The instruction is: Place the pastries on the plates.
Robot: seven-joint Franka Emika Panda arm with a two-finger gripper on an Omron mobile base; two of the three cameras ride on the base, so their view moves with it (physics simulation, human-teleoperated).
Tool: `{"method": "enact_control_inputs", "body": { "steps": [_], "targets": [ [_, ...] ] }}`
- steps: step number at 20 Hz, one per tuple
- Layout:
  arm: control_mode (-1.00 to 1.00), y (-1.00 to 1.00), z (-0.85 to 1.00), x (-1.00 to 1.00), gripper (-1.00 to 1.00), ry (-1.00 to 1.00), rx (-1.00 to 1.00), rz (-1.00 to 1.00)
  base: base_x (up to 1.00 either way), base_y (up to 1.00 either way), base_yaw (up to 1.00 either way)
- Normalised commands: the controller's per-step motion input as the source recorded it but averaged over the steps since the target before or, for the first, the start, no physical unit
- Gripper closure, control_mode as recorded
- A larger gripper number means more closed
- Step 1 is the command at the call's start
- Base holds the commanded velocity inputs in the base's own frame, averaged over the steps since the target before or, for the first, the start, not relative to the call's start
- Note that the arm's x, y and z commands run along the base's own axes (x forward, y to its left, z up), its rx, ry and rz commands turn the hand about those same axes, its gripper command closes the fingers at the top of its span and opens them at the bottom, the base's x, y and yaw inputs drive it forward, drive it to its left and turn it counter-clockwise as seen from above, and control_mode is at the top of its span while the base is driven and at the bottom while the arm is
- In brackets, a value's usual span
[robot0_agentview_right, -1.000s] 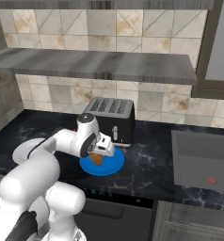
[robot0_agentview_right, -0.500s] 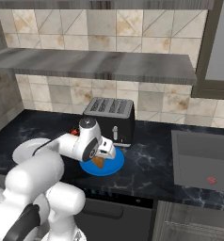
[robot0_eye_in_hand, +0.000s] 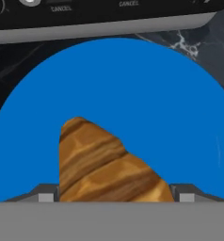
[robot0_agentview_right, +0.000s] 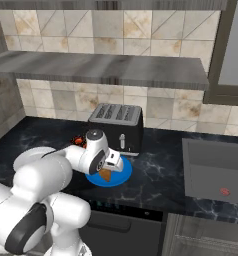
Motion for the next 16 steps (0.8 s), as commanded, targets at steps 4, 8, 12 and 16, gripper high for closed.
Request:
{"method": "enact_control_inputs", "body": {
  "steps": [4, 8, 12, 16],
  "targets": [
    [-1.00, 0.00, -0.10, 0.00, -1.00, 0.00, 0.00, 0.00, 0.00, 0.00, 0.00],
    [-1.00, 0.00, -0.01, 0.00, -1.00, 0.00, 0.00, 0.00, 0.00, 0.00, 0.00],
    [-1.00, 0.00, 0.00, 0.00, -1.00, 0.00, 0.00, 0.00, 0.00, 0.00, 0.00],
    [-1.00, 0.00, 0.00, 0.00, -1.00, 0.00, 0.00, 0.00, 0.00, 0.00, 0.00]
  ]
}}
